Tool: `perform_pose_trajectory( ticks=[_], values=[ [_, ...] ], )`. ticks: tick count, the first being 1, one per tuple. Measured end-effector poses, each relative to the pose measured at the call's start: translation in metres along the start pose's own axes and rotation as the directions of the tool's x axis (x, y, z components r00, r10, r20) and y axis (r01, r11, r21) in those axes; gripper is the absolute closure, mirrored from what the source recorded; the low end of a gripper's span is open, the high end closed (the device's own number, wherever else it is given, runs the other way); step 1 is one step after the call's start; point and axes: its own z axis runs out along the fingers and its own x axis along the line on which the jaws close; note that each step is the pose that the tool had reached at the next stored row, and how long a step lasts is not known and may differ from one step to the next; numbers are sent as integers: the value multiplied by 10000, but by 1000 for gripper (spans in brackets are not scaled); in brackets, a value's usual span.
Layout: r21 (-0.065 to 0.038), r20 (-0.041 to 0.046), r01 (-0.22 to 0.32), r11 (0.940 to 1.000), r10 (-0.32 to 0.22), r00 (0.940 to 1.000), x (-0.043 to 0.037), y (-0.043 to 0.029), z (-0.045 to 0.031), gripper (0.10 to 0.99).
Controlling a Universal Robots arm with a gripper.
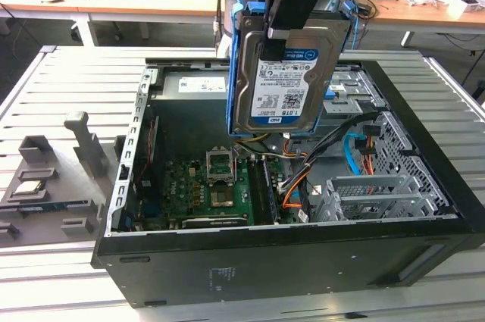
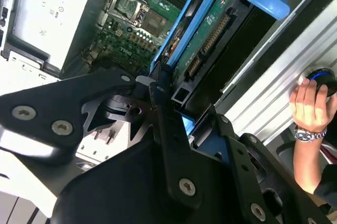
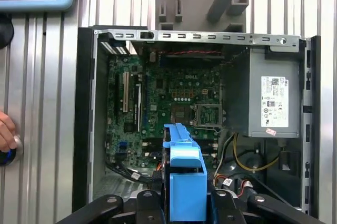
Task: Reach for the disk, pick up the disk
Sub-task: 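Pick up the disk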
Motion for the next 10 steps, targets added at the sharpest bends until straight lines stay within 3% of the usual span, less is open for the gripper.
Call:
perform_pose_trajectory(
  ticks=[10],
  values=[
    [0,1,-27,10000,27,10000,304,8,9,718]
  ],
)
